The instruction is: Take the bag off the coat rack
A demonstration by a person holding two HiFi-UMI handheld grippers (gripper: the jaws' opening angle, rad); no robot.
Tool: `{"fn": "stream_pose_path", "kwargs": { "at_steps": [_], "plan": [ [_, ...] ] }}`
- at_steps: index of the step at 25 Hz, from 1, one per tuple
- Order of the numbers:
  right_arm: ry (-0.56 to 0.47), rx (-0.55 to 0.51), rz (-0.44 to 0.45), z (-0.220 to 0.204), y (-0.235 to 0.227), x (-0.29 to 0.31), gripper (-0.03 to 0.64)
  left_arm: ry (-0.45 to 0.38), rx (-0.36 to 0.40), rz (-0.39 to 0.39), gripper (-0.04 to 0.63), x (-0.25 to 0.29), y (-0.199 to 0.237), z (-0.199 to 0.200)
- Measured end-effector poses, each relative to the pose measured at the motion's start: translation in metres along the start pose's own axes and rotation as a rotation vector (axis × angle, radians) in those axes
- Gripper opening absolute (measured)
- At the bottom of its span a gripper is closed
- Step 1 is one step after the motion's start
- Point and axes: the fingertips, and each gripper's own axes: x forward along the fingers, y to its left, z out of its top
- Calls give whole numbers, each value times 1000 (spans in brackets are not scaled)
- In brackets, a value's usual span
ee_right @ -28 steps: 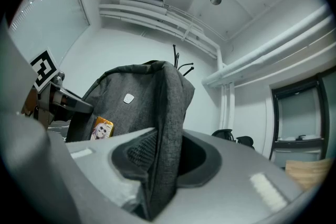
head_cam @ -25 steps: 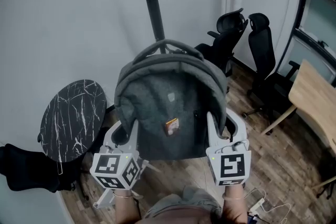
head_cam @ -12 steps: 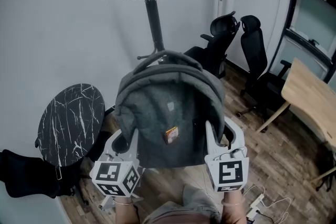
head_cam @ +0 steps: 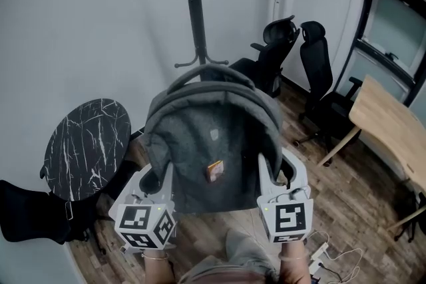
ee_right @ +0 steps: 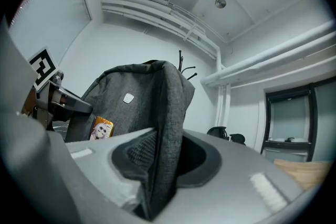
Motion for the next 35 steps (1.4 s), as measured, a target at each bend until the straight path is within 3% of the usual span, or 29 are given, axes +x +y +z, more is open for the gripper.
{"fn": "stream_pose_path", "kwargs": {
  "at_steps": [35],
  "plan": [
    [39, 20, 9, -5, 27, -101, 100, 14, 4, -2, 77, -107, -40, -22]
  ]
}}
